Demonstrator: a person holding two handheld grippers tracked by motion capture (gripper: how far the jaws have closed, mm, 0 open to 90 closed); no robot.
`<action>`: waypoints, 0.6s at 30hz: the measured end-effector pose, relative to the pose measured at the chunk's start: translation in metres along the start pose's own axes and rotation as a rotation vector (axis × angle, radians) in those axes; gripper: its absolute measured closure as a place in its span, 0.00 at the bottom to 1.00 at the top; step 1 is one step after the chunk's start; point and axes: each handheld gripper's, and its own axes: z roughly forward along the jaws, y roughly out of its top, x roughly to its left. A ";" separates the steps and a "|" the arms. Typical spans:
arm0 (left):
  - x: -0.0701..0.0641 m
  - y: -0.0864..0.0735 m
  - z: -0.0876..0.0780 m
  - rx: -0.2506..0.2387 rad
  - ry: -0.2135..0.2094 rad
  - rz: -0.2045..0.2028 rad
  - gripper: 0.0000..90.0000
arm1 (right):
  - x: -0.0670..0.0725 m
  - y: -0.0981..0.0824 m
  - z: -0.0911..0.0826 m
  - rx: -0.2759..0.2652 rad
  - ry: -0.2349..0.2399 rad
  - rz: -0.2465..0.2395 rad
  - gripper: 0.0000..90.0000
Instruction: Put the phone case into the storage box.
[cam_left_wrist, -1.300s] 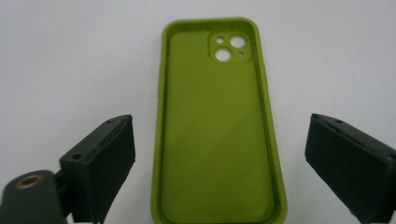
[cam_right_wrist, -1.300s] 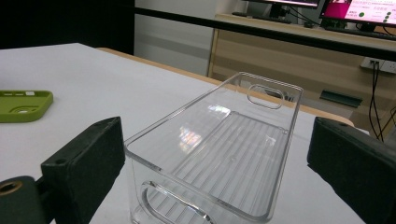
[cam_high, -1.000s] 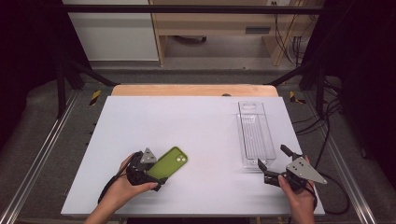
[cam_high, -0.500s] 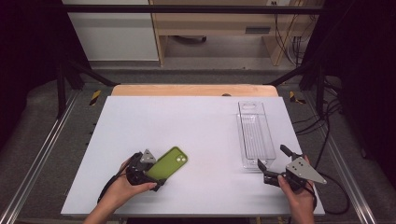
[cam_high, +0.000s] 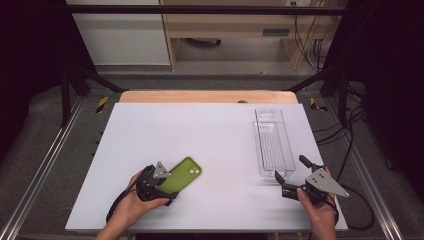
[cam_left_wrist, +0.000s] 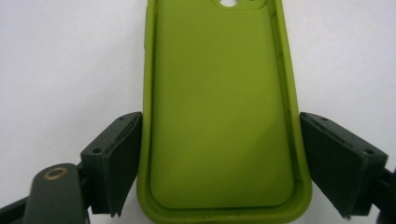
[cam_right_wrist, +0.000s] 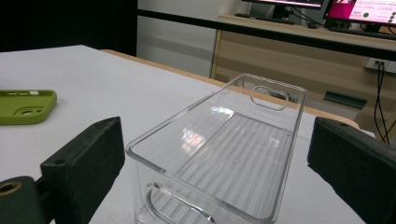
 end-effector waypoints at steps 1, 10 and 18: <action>-0.002 0.000 -0.001 -0.017 0.009 0.004 0.18 | 0.000 0.000 0.000 0.000 0.000 -0.001 0.05; -0.005 0.009 -0.007 -0.257 0.078 -0.016 0.18 | 0.002 0.002 0.000 0.006 -0.003 -0.007 0.05; -0.009 0.010 -0.004 -0.473 0.105 -0.050 0.18 | 0.010 0.013 -0.002 -0.003 -0.019 0.067 0.03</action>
